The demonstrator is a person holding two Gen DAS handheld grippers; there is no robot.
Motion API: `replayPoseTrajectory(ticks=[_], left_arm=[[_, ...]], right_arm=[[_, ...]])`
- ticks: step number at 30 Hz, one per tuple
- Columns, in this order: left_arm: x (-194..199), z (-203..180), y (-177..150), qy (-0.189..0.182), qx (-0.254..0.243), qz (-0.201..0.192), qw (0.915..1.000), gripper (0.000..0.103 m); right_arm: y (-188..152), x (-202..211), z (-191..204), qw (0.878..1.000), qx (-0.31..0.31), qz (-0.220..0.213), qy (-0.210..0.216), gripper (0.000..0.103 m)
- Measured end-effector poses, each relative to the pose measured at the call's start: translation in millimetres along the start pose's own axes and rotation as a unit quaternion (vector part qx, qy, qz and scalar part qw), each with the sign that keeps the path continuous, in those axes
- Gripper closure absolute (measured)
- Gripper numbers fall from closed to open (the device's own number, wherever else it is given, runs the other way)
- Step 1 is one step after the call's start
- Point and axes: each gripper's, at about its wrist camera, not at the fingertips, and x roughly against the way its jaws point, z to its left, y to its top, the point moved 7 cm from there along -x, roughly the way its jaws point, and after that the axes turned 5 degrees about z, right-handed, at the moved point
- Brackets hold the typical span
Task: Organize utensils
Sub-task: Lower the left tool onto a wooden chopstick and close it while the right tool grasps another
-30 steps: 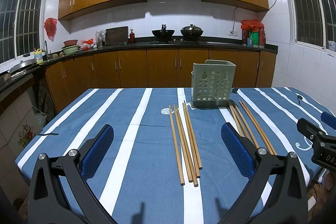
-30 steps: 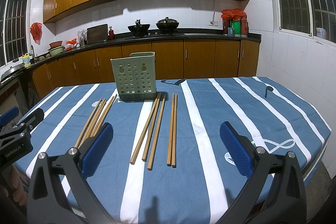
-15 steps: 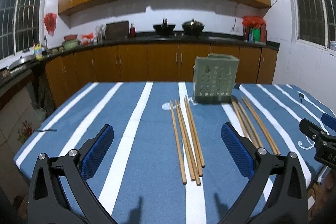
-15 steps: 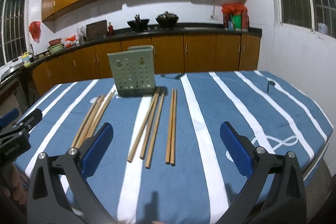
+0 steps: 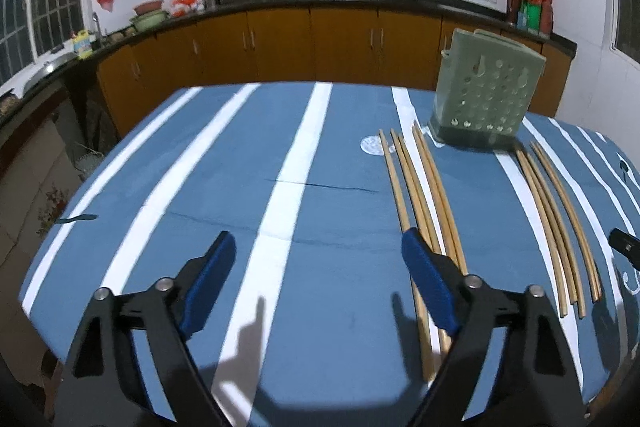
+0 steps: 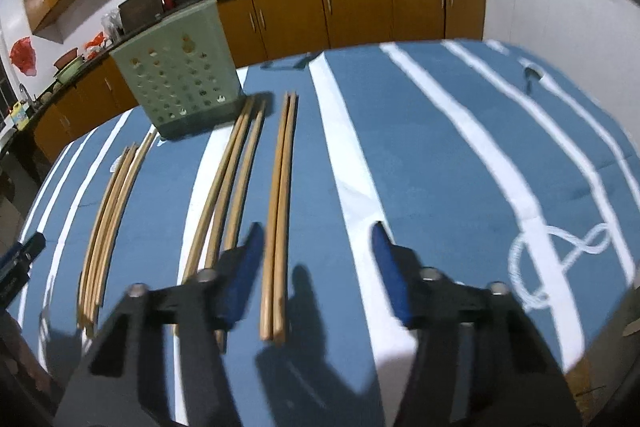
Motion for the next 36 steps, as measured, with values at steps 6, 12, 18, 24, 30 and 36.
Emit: replayPoseTrajectory(ticks=[6, 12, 18, 24, 30, 36], left_arm=[[-17.6, -13.2, 3.4, -0.027, -0.014, 0.031, 0.9991, 0.033], [-31.5, -24.8, 1.3, -0.047, -0.027, 0.057, 0.9969, 0.046], [-37.0, -33.4, -1.4, -0.070, -0.032, 0.072, 0.9944, 0.056], [-40.6, -39.5, -4.3, -0.075, -0.045, 0.084, 0.9927, 0.065], [-37.9, -43.2, -6.4, -0.084, -0.052, 0.091, 0.9909, 0.071], [-35.0, -52.7, -8.9, -0.086, -0.070, 0.094, 0.9894, 0.081]], right_arm=[[6.6, -29.2, 8.6, 0.999, 0.011, 0.044, 0.016, 0.071], [10.1, -39.3, 13.9, 0.998, 0.044, 0.041, -0.015, 0.085], [17.1, -43.5, 6.1, 0.998, 0.032, 0.040, -0.019, 0.093], [17.6, -45.2, 7.3, 0.998, 0.040, 0.035, -0.025, 0.093], [14.1, -42.6, 7.5, 0.999, 0.037, 0.036, -0.016, 0.088], [11.5, -42.5, 9.8, 0.998, 0.053, 0.032, -0.023, 0.087]])
